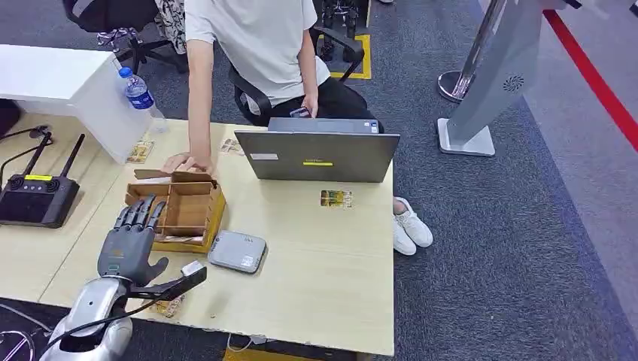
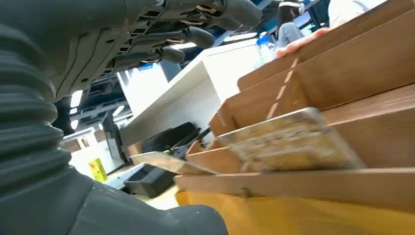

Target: Pass the card to the sensor for recognition and then transmit it.

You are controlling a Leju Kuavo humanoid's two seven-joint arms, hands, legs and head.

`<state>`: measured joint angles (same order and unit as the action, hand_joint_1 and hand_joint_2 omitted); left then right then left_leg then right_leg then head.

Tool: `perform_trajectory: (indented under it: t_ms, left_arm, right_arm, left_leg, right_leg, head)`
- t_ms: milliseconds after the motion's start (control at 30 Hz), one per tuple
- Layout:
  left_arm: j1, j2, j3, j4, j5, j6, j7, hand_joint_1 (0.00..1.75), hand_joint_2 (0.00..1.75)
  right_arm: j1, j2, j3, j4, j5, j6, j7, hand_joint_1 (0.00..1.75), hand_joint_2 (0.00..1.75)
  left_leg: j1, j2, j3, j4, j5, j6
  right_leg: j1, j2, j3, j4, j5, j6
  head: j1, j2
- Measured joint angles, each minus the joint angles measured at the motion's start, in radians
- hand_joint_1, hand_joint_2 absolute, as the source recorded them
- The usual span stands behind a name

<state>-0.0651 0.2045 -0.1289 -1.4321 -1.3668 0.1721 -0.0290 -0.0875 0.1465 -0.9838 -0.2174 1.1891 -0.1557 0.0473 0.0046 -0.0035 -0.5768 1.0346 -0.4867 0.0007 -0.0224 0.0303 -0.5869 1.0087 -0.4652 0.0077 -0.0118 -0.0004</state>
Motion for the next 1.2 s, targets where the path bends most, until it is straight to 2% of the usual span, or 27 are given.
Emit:
perform_trajectory:
  t_ms: [267, 300, 333, 600, 967, 1100, 1200]
  left_arm:
    - [-0.035, -0.029, -0.028, 0.028, -0.008, 0.003, 0.011, 0.00, 1.75]
    - [-0.039, -0.031, -0.028, 0.031, -0.006, 0.005, 0.011, 0.19, 1.75]
    - [-0.043, -0.033, -0.029, 0.035, -0.003, 0.006, 0.011, 1.75, 1.75]
    - [-0.057, -0.040, -0.031, 0.057, -0.001, 0.008, 0.010, 1.75, 1.75]
    - [-0.078, -0.045, -0.031, 0.078, -0.023, -0.024, 0.080, 1.75, 1.75]
    - [-0.085, -0.045, -0.031, 0.081, -0.016, -0.040, 0.082, 1.75, 1.75]
    - [-0.085, -0.047, -0.031, 0.083, -0.011, -0.029, 0.082, 1.75, 1.75]
  right_arm:
    - [-0.001, 0.000, 0.000, 0.000, -0.001, 0.001, 0.002, 0.00, 1.75]
    - [0.000, 0.000, 0.000, 0.000, -0.001, 0.001, 0.004, 0.00, 1.75]
    - [-0.001, 0.000, 0.000, 0.000, -0.001, 0.001, 0.004, 0.00, 1.75]
    - [-0.003, 0.000, 0.000, 0.000, -0.001, 0.001, 0.004, 0.00, 1.75]
    - [-0.004, 0.000, 0.000, 0.000, -0.002, 0.000, 0.007, 0.00, 1.75]
    - [-0.004, 0.000, 0.000, 0.000, -0.002, 0.000, 0.008, 0.00, 1.75]
    - [-0.004, -0.001, 0.000, 0.000, -0.005, 0.000, 0.008, 0.00, 1.75]
  left_leg:
    - [0.000, 0.000, 0.000, 0.000, 0.000, 0.000]
    - [0.000, 0.000, 0.000, 0.000, 0.000, 0.000]
    - [0.000, 0.000, 0.000, 0.000, 0.000, 0.000]
    - [0.000, 0.000, 0.000, 0.000, 0.000, 0.000]
    - [0.000, 0.000, 0.000, 0.000, 0.000, 0.000]
    - [0.000, 0.000, 0.000, 0.000, 0.000, 0.000]
    - [0.000, 0.000, 0.000, 0.000, 0.001, 0.000]
  right_leg:
    - [0.000, 0.000, 0.000, 0.000, 0.000, 0.000]
    - [0.000, 0.000, 0.000, 0.000, 0.000, 0.000]
    - [0.000, 0.000, 0.000, 0.000, 0.000, 0.000]
    - [0.000, 0.000, 0.000, 0.000, 0.000, 0.000]
    - [0.000, 0.000, 0.000, 0.000, 0.000, 0.000]
    - [0.000, 0.000, 0.001, 0.000, 0.000, 0.000]
    - [0.000, 0.000, 0.001, 0.000, 0.000, 0.000]
  head:
    - [0.000, 0.000]
    - [0.000, 0.000]
    - [0.000, 0.000]
    - [0.000, 0.000]
    - [0.000, 0.000]
    - [0.000, 0.000]
    - [0.000, 0.000]
